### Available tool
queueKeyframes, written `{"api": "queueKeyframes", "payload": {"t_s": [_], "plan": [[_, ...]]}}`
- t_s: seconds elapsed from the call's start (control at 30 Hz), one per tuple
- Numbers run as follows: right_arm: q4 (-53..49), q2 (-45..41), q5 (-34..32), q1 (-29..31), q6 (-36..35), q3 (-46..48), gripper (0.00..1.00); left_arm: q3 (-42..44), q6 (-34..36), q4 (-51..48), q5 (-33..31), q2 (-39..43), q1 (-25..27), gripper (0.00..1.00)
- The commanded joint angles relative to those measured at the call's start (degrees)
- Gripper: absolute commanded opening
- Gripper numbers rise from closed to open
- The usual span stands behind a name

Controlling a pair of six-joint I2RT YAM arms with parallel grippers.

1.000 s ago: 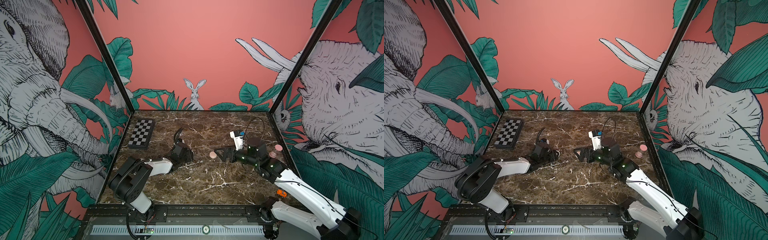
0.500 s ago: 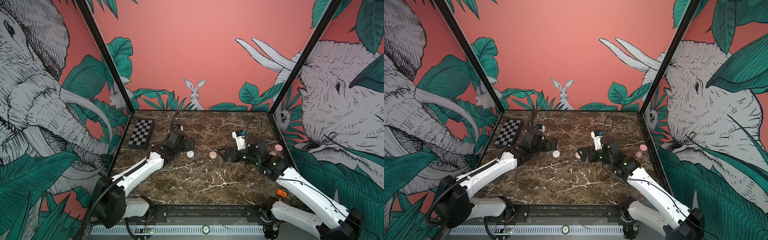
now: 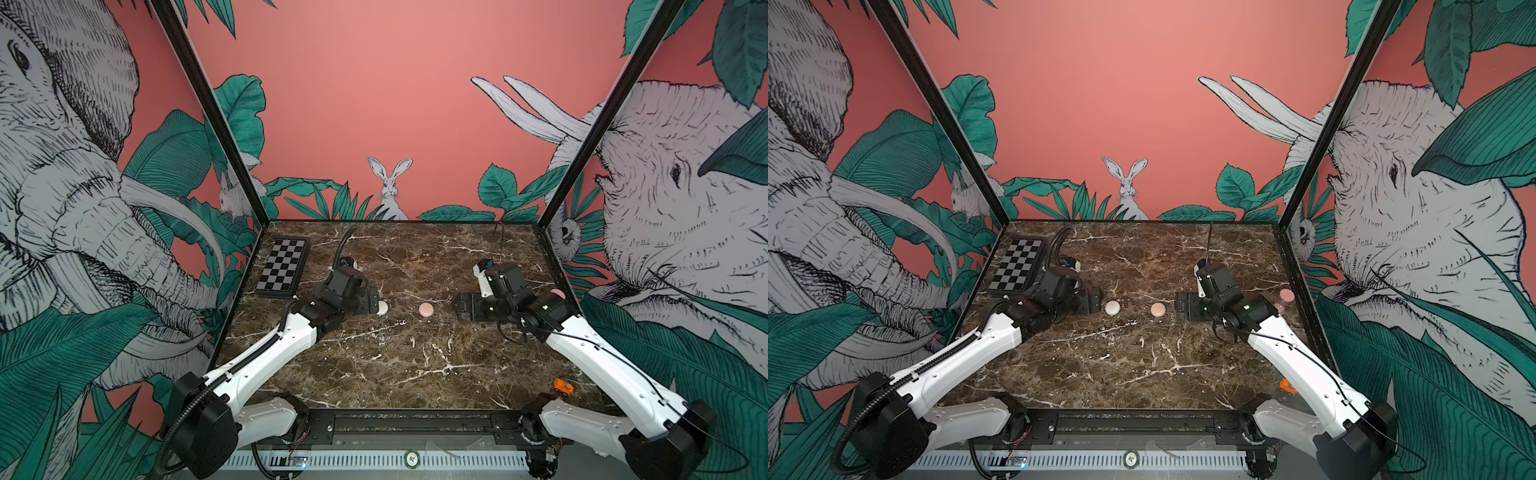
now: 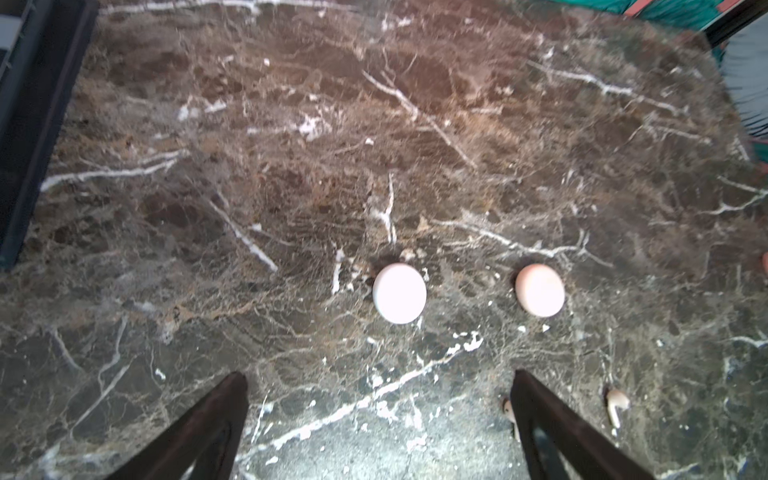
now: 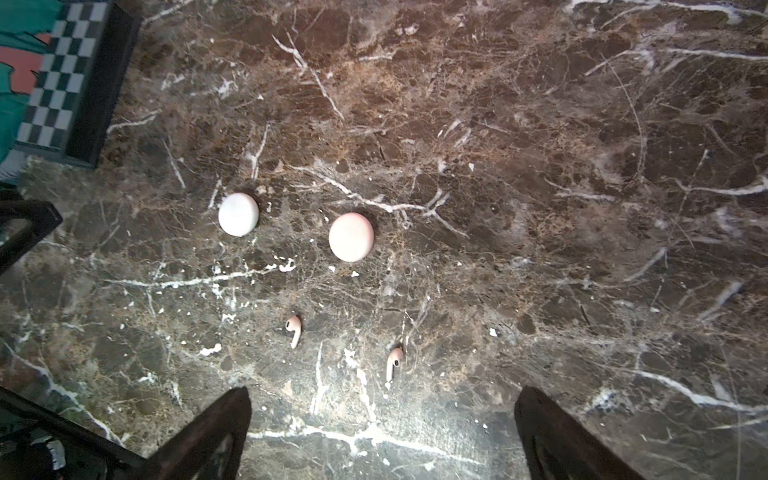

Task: Insert the wireless bluetooth earbuds into the charging case
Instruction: 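Open the left gripper off the case and raise both grippers, then move the left gripper above the pink round case while right gripper shifts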

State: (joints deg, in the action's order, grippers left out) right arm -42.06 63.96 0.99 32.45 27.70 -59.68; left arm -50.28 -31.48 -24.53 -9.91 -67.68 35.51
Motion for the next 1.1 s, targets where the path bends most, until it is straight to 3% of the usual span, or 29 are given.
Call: {"api": "queueKeyframes", "payload": {"t_s": [0.0,0.13,0.3,0.47,0.67,0.87,1.07], "plan": [[-2.26,2.34,-0.42,-0.22,-2.45,-1.84,0.98,2.43,-1.82,-0.92,0.97,2.32,-0.26,0.99],[-3.0,5.43,-0.62,-0.23,-3.17,-2.92,0.98,3.19,-3.49,0.14,2.33,2.71,-0.27,0.99],[-2.29,7.31,-1.69,-0.23,-3.69,-2.86,0.98,-2.43,-8.77,-6.37,3.85,-2.92,-0.01,0.99],[-2.17,7.49,-4.0,-0.32,-1.95,-3.18,0.98,-1.94,-13.83,-2.1,4.81,-4.52,1.53,0.99],[-4.37,5.05,-10.98,-0.44,-0.98,-4.72,0.98,-15.25,-19.45,-10.42,1.47,-16.02,9.8,0.99],[-7.69,-2.98,-20.12,-0.89,1.59,-4.36,0.98,-26.25,-25.51,-18.13,3.24,-26.57,12.76,0.98],[-9.69,-10.9,-23.77,-1.6,0.67,-4.57,0.98,-34.76,-29.91,-21.38,5.34,-34.87,15.51,0.95]]}}
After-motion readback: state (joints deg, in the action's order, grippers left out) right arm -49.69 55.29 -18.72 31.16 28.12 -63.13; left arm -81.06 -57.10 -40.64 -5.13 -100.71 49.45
